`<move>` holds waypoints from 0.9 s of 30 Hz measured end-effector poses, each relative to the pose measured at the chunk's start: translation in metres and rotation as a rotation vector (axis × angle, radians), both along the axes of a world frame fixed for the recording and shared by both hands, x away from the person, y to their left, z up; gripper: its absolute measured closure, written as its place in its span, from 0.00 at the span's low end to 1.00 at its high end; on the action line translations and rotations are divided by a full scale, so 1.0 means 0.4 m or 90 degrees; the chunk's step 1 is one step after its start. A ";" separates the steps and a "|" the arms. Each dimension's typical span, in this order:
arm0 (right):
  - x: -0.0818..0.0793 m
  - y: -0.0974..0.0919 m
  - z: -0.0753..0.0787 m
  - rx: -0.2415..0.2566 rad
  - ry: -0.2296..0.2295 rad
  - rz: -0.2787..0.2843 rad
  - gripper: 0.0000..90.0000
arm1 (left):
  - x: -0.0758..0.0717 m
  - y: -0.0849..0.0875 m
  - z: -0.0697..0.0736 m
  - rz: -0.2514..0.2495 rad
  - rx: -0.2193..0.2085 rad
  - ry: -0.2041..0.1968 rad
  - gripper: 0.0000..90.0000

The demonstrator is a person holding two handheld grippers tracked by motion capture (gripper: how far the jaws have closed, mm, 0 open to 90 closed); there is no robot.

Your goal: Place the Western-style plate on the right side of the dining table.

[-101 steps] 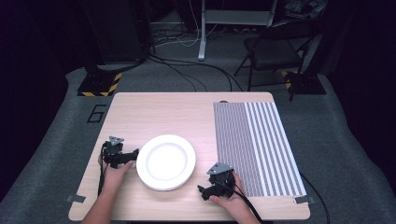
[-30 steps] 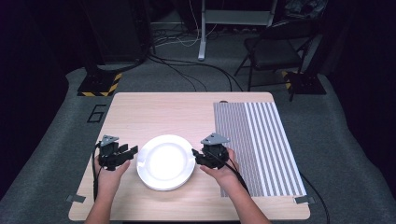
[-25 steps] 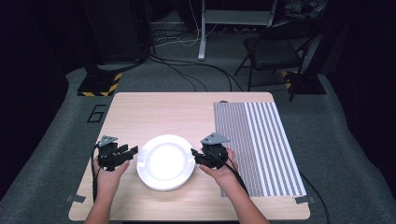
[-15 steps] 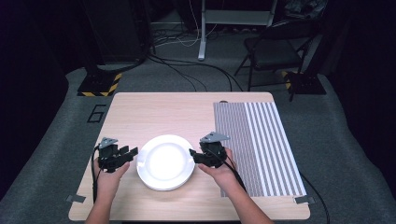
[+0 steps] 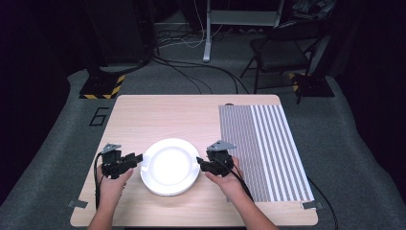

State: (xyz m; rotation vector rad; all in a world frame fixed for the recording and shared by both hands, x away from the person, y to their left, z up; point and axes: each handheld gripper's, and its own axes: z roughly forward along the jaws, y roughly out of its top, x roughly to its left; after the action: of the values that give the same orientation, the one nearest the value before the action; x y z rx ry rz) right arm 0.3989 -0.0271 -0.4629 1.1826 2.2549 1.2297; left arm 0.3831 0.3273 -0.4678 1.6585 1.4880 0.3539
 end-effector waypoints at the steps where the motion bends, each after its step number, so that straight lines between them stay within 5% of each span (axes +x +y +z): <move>1: -0.001 -0.001 -0.001 0.003 0.005 -0.002 0.56 | -0.001 0.001 -0.001 0.001 -0.010 0.007 0.70; 6: -0.003 -0.001 -0.011 0.013 0.009 -0.001 0.58 | -0.001 0.009 -0.006 -0.006 -0.046 0.027 0.76; 17: -0.004 0.005 -0.031 0.021 0.031 0.003 0.59 | 0.001 0.011 -0.023 -0.020 -0.063 0.035 0.83; 19: 0.001 0.005 -0.037 0.033 0.056 0.013 0.59 | 0.001 0.011 -0.027 -0.015 -0.081 0.042 0.84; 27: 0.006 0.000 -0.048 0.055 0.085 0.008 0.58 | 0.003 0.015 -0.033 -0.019 -0.080 0.049 0.88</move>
State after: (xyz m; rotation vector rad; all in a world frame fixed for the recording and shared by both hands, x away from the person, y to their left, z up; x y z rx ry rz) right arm 0.4014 -0.0270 -0.4822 1.3208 2.3282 1.3015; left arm 0.3843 0.3332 -0.4811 1.6086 1.5078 0.1788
